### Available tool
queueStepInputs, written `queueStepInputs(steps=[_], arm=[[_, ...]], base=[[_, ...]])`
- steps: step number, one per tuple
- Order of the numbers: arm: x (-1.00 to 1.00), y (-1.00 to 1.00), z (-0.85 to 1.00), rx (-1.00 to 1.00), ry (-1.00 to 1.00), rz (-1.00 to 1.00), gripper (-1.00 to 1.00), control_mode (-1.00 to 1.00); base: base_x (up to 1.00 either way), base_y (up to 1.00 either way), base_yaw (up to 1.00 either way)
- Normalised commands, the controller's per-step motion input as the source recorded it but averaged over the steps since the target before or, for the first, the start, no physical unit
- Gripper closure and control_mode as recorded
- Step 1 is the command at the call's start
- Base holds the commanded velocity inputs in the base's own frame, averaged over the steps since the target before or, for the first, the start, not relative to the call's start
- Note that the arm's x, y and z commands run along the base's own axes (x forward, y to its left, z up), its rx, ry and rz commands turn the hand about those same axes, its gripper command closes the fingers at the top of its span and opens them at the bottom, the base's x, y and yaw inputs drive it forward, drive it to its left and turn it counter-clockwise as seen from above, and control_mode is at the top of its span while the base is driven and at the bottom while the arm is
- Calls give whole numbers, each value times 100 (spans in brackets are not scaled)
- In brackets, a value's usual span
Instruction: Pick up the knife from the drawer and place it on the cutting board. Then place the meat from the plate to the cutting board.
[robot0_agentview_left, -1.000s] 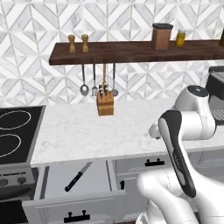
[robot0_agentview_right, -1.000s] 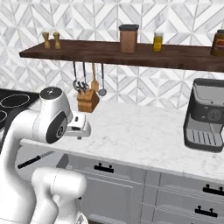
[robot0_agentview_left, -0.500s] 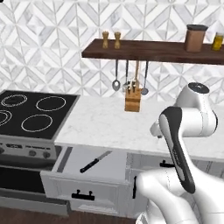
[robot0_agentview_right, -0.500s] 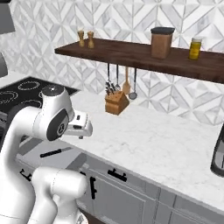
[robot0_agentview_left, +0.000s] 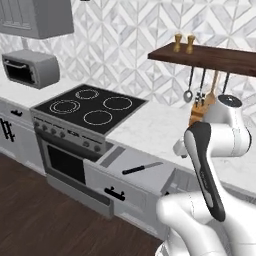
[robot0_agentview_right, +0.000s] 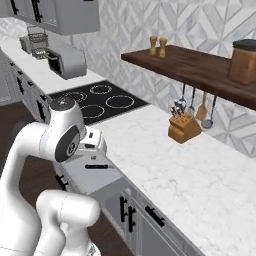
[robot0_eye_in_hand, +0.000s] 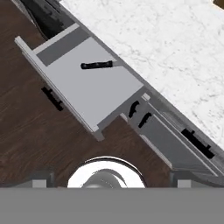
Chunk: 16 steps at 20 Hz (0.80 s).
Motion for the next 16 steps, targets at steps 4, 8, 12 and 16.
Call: queueStepInputs(steps=[4,8,12,16], arm=[[0,0,0,0,0,0,-100,100],[0,0,0,0,0,0,-100,100],[0,0,0,0,0,0,-100,100],[0,0,0,0,0,0,-100,100]], base=[[6,-32,47],[0,-49,41],[-8,-58,32],[0,-51,20]])
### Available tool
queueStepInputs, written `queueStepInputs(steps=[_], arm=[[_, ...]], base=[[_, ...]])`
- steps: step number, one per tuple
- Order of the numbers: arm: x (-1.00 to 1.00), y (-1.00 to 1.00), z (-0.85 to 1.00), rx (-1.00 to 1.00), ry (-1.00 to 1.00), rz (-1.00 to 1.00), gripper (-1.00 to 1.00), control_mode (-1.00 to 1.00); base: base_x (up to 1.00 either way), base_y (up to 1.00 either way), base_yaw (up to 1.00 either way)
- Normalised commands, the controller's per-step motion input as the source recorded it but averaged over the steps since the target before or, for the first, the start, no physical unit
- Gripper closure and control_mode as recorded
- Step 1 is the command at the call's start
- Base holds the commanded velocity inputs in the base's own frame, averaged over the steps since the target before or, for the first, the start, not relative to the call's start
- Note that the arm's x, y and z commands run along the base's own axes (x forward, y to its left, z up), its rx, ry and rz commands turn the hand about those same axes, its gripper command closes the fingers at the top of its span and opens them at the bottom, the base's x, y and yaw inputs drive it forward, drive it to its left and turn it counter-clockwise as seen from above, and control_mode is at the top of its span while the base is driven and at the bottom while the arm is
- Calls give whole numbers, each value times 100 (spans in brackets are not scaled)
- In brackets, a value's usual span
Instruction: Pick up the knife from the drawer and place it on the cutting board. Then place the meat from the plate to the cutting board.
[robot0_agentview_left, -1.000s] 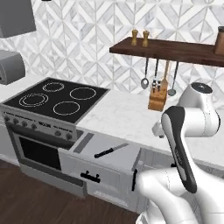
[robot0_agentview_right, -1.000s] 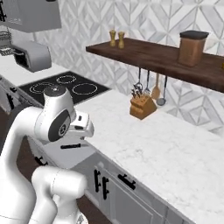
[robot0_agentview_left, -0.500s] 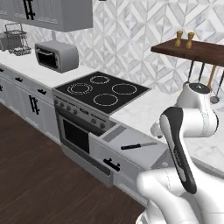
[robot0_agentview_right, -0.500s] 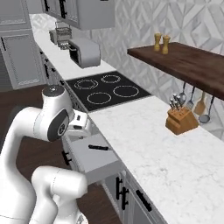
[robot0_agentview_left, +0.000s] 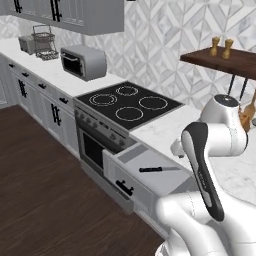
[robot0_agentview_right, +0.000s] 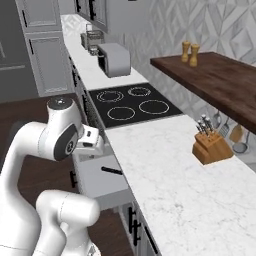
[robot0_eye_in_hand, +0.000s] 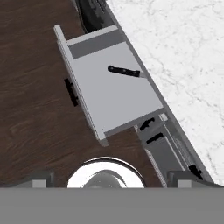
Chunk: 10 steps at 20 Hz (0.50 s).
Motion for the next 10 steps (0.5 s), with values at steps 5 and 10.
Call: queueStepInputs(steps=[5,10], arm=[[0,0,0,0,0,0,-100,100],[36,45,-43,0,1,1,-100,-100]], base=[[10,-29,17],[4,0,3]])
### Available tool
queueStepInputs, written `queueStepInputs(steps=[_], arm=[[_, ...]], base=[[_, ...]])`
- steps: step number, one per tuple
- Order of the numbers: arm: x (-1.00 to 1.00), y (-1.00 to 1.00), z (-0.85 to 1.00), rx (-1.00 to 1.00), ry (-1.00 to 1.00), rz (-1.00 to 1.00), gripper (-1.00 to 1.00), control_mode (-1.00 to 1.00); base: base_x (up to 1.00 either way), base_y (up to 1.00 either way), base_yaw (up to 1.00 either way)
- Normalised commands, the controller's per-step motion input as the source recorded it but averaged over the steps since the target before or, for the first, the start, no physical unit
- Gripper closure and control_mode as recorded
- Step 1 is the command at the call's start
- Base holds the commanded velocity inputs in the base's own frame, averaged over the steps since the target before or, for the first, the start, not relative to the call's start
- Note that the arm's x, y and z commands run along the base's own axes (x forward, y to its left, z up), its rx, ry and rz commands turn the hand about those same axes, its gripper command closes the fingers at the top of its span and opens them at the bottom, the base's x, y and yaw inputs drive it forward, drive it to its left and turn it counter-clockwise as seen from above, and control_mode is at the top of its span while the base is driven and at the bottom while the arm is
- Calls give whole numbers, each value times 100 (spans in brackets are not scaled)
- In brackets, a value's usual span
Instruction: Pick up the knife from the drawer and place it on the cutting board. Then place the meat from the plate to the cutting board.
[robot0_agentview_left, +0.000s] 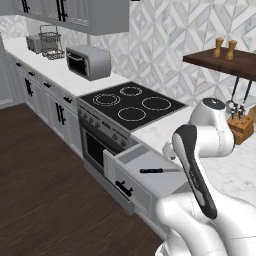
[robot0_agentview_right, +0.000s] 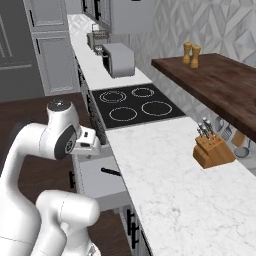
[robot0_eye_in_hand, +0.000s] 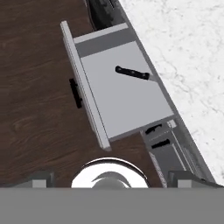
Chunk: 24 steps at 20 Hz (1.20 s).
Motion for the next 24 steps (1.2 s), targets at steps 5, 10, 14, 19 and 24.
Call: queueStepInputs(steps=[5,10,14,19,24], arm=[[68,58,-54,0,2,0,-100,-100],[76,52,-37,0,7,4,-100,-100],[58,40,-53,0,9,7,-100,-100],[41,13,-49,-1,8,11,-100,-100],[42,7,-45,-1,8,9,-100,-100]], base=[[0,0,0],[0,0,0],[0,0,0],[0,0,0],[0,0,0]])
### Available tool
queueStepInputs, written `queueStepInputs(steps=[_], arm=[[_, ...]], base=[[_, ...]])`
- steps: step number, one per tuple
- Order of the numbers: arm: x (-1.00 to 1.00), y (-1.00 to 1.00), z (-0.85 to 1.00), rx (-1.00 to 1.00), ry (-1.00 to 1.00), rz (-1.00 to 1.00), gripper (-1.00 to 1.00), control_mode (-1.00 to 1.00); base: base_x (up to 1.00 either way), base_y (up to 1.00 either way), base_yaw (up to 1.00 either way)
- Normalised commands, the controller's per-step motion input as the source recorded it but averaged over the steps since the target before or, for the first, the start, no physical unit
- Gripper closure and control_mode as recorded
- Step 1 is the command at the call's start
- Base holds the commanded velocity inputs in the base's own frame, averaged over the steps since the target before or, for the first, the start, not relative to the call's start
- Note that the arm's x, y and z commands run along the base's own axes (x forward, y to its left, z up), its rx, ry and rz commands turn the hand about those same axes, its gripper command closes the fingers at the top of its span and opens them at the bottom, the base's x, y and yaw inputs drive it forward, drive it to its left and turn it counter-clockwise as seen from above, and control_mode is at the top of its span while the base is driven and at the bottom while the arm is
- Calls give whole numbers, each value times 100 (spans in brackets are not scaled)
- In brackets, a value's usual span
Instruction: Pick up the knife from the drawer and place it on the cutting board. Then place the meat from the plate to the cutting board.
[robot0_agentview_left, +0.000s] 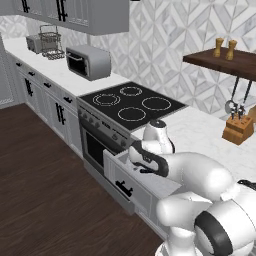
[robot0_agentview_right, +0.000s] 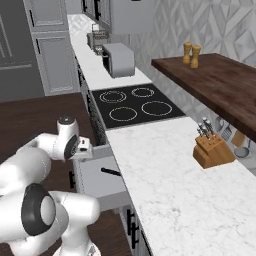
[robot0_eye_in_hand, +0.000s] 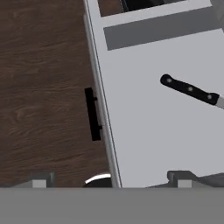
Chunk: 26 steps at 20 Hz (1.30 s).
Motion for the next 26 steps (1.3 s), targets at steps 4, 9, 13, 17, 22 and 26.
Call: queueStepInputs(steps=[4,9,13,17,22,26], arm=[[35,16,-54,-5,10,6,-100,-100],[22,17,-34,-5,5,0,-100,-100],[19,1,-37,-2,2,0,-100,-100],[4,0,-42,0,0,1,-100,-100],[13,0,-31,0,1,1,-100,-100],[0,0,-29,0,0,4,-100,-100]], base=[[0,0,0],[0,0,0],[0,0,0],[0,0,0],[0,0,0],[0,0,0]])
